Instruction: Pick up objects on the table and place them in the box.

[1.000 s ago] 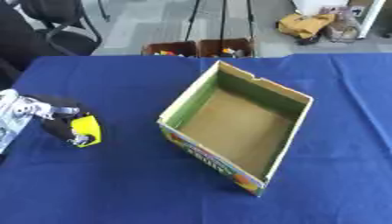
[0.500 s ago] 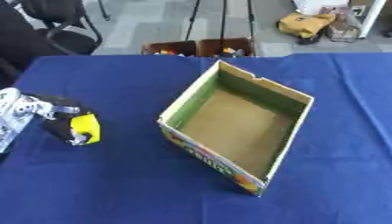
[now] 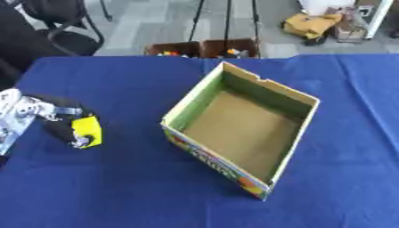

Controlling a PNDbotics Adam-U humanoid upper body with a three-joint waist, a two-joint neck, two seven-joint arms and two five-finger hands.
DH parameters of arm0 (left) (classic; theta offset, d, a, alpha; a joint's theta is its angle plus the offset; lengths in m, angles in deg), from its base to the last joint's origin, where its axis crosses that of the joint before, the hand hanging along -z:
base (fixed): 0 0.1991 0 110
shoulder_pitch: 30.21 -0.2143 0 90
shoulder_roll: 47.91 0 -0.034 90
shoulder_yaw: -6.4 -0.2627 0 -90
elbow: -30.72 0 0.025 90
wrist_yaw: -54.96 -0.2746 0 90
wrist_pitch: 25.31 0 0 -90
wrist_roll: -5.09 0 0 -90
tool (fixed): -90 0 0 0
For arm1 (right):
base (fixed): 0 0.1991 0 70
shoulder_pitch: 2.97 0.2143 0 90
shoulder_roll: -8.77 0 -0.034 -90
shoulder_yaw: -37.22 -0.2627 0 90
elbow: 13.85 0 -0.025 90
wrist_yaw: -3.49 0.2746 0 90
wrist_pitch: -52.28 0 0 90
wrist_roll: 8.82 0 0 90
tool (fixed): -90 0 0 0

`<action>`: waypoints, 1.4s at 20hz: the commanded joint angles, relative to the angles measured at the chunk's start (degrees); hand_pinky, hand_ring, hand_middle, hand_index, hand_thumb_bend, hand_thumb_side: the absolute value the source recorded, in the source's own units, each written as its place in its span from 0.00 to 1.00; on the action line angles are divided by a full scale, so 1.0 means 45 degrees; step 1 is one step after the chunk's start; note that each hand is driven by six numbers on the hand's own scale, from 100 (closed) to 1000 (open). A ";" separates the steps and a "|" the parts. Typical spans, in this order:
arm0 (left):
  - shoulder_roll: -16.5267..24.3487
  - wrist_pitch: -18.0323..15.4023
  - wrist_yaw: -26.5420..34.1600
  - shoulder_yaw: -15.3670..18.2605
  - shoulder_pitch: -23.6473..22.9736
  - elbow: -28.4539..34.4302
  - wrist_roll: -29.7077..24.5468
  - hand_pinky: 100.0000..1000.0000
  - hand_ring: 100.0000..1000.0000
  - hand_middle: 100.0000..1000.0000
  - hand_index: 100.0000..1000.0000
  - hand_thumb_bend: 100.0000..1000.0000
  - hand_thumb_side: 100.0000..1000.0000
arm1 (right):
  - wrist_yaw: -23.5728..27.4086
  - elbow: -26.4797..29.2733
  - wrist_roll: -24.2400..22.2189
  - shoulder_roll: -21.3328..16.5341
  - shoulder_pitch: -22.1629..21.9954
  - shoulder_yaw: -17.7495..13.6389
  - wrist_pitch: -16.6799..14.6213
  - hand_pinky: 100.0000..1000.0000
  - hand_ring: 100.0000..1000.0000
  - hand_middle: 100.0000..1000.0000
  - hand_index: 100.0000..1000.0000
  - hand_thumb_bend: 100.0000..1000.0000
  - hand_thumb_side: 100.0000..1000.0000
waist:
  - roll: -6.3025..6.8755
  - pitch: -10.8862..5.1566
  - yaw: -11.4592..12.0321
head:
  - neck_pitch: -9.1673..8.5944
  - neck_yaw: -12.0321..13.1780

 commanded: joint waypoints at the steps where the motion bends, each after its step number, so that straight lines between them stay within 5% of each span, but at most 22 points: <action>1: 0.0324 0.0248 -0.0246 0.0122 0.0262 0.0181 0.0422 0.28 0.39 0.56 0.71 0.00 0.44 | 0.0148 0.0225 0.0025 -0.0124 0.0086 -0.0088 0.0019 0.74 0.74 0.61 0.77 0.00 0.50 | 0.0123 -0.0010 0.0007 | -0.0136 0.0031; 15: 0.0523 0.0972 -0.0391 0.0203 0.0318 0.0796 0.1409 0.14 0.29 0.47 0.61 0.00 0.35 | 0.0177 0.0225 0.0111 0.0005 0.0005 -0.0123 0.0065 0.74 0.74 0.61 0.76 0.00 0.49 | 0.0164 -0.0219 0.0126 | -0.0089 -0.0087; 28: 0.1028 0.1506 0.1343 0.0618 0.0943 0.2909 0.0429 0.13 0.26 0.46 0.61 0.00 0.38 | 0.0150 0.0225 0.0221 0.0038 -0.0110 -0.0069 0.0167 0.75 0.74 0.61 0.76 0.00 0.48 | 0.0358 -0.0486 0.0300 | 0.0141 -0.0304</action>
